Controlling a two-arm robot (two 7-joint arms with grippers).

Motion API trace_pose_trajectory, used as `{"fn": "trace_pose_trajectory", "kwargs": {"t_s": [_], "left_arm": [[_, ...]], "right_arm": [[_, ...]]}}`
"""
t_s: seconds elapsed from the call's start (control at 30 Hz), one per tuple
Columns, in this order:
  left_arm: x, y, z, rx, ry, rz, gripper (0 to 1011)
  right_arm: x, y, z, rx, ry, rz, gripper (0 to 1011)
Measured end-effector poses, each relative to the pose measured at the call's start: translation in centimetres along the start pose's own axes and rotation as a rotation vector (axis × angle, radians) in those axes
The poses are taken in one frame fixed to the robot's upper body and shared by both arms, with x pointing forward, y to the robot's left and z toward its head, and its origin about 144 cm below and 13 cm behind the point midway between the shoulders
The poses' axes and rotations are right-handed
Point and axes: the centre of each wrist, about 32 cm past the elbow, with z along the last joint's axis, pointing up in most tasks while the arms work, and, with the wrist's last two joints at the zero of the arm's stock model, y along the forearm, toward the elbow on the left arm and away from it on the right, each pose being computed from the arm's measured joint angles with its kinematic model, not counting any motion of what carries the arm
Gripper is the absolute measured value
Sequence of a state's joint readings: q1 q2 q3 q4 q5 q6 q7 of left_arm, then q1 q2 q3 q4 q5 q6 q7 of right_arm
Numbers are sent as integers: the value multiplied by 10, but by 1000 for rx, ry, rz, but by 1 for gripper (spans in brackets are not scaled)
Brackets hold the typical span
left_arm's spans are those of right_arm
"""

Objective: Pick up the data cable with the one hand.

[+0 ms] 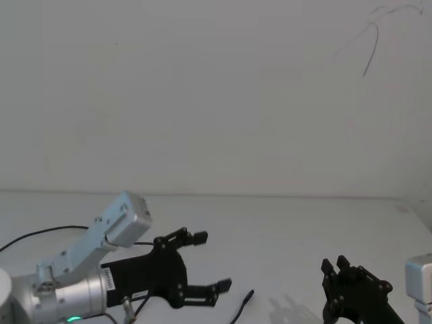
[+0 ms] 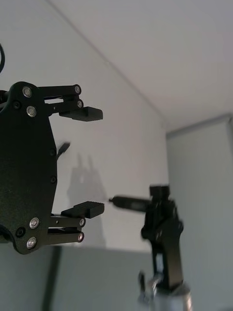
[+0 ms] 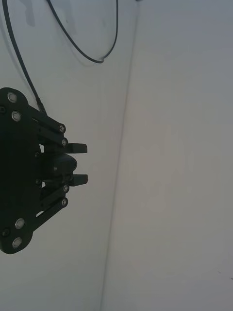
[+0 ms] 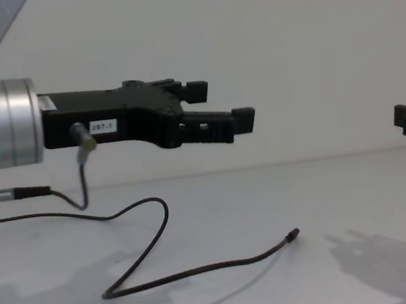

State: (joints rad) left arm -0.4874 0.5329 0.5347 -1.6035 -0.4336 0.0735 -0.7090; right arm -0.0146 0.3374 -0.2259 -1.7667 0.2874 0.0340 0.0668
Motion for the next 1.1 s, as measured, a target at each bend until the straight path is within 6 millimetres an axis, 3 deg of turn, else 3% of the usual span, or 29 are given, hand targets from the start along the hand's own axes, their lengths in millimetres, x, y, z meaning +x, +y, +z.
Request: {"fn": "trace_pose_trajectory", "kwargs": {"t_s": [0.57,1.1], "left_arm": [[13,32,9,194,54,-271,1001],[9,42,-1,286,63,-260,1001]], "right_arm": [[0,0,0,0,0,0,251],[0,0,0,0,0,0,251]]}}
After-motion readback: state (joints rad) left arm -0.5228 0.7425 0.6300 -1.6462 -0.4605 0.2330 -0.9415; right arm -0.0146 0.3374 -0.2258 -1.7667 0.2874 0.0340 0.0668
